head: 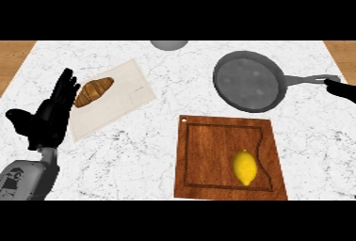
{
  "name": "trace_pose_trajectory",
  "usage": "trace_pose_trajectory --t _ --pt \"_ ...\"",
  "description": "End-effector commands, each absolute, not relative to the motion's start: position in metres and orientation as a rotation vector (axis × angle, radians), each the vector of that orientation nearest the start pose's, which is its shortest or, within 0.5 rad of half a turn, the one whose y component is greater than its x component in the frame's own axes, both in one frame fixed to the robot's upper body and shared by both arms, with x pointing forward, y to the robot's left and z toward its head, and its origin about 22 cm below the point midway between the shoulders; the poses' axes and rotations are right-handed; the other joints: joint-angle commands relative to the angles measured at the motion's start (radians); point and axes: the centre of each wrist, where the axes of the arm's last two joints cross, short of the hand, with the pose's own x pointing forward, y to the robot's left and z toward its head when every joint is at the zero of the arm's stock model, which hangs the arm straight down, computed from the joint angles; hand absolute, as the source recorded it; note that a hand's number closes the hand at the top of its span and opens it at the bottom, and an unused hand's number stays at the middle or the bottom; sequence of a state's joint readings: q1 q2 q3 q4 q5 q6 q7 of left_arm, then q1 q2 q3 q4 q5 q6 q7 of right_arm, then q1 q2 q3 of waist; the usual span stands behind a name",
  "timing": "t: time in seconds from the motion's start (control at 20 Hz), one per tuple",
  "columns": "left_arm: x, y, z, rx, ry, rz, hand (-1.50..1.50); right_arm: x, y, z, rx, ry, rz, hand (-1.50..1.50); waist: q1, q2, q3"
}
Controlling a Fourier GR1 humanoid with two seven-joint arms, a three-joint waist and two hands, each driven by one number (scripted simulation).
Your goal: Pick the lemon from the cutting board and place it in the pan
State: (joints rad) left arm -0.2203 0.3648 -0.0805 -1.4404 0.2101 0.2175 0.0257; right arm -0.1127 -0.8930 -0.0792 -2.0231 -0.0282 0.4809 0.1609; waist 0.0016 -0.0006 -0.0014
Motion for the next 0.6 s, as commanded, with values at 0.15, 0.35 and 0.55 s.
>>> trace_pose_trajectory --t 0.15,0.35,0.55 --pt "0.301 0.273 0.039 0.199 -1.603 -0.04 0.0 0.219 -0.262 0.222 -0.367 -1.561 1.267 -1.5 0.0 0.001 0.0" --pt "0.293 0.28 0.04 0.196 -1.617 -0.061 0.0 0.238 -0.248 0.212 -0.233 -1.533 1.287 -1.5 0.009 0.002 0.0" --pt "0.301 0.278 0.052 0.205 -1.628 -0.047 0.0 0.214 -0.226 0.205 -0.254 -1.524 1.294 -1.5 -0.001 -0.001 0.001"
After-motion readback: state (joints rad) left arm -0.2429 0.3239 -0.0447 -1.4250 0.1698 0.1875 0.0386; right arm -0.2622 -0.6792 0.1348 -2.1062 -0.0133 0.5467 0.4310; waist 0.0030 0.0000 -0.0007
